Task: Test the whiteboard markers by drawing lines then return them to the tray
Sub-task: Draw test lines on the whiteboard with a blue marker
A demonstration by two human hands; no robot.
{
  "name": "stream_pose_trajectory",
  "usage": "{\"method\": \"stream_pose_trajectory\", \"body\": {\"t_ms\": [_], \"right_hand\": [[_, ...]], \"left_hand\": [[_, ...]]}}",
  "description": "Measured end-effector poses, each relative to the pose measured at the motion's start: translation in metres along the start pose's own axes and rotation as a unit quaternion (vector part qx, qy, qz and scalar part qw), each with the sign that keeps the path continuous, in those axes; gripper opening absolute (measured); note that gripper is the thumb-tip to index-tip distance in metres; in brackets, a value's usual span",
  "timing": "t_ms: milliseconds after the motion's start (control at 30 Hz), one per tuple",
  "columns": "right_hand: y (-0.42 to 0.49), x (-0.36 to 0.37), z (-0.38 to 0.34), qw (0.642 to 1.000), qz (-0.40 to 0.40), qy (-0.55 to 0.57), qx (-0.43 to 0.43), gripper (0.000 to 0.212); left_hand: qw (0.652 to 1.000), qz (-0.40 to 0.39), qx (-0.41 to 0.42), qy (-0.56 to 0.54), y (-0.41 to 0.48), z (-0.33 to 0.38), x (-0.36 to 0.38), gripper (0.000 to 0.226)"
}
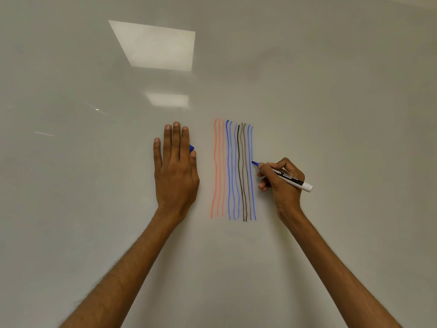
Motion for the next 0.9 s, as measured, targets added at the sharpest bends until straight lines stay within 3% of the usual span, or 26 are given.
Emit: {"method": "stream_pose_trajectory", "body": {"t_ms": [900], "right_hand": [[-0.054, -0.031, 0.028, 0.995, -0.035, -0.023, 0.088, 0.03]], "left_hand": [[1.0, 0.001, -0.001, -0.002, -0.003, 0.001, -0.002, 0.051]]}}
Point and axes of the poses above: each hand's wrist, its own y-axis towards the middle knuckle, its own x-axis out of the palm, z = x × y, the point moved 5 cm from there along y, towards the middle knuckle, and after that the axes turned 4 degrees about -z, right-handed, at the moved point
